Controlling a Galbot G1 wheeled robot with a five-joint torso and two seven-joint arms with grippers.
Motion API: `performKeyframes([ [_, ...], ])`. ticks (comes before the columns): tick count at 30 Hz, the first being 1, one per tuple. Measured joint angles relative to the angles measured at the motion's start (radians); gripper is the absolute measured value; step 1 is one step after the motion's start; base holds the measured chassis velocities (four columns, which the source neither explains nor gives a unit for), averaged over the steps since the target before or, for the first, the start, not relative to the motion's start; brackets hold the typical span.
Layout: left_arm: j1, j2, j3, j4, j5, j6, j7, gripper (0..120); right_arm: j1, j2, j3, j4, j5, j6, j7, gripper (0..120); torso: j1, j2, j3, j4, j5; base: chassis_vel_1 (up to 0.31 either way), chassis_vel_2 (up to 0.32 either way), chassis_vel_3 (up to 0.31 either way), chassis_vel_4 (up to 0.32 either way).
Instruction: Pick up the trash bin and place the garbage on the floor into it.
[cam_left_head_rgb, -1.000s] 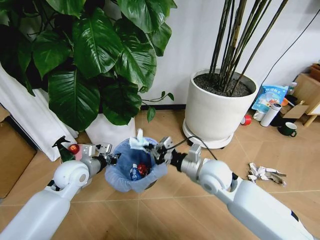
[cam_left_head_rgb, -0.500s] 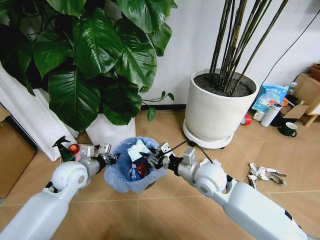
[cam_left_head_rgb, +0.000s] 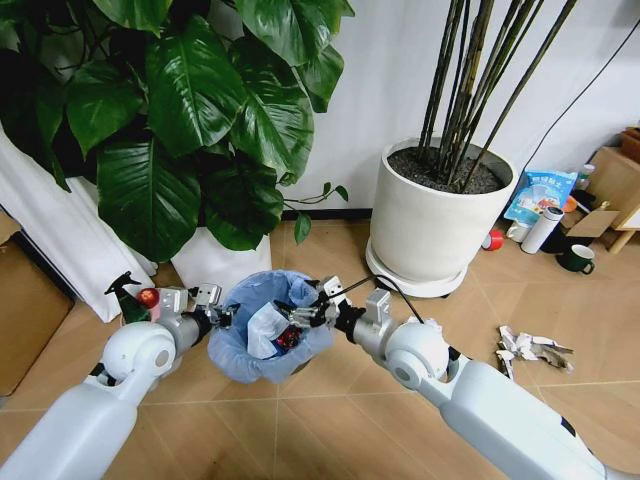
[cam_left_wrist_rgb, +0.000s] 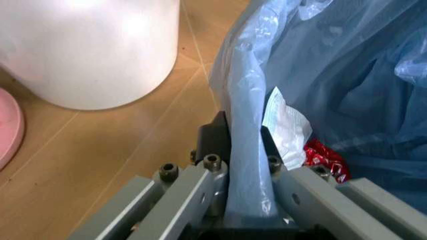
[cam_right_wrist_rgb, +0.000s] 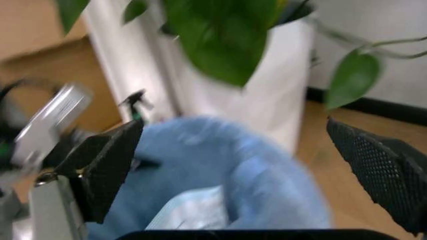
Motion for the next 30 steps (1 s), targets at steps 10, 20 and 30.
performKeyframes([
  [10, 0.054, 0.004, -0.059, -0.024, 0.012, 0.000, 0.008, 0, -0.055, -0.019, 0.217, -0.046, 0.051, -0.059, 0.106, 100, 0.000, 0.000, 0.000, -0.0005, 0.0000, 0.000, 0.000, 0.000, 0.000],
  [20, 0.077, 0.011, -0.081, -0.046, 0.014, 0.000, 0.007, 0, -0.092, 0.020, 0.289, -0.326, 0.066, -0.102, 0.197, 100, 0.000, 0.000, 0.000, -0.0005, 0.0001, 0.000, 0.000, 0.000, 0.000],
  [30, 0.083, 0.012, -0.082, -0.051, 0.014, 0.000, 0.005, 0, -0.063, 0.166, 0.316, -0.693, -0.051, -0.065, 0.197, 100, 0.000, 0.000, 0.000, -0.0001, -0.0003, 0.000, 0.000, 0.000, 0.000],
])
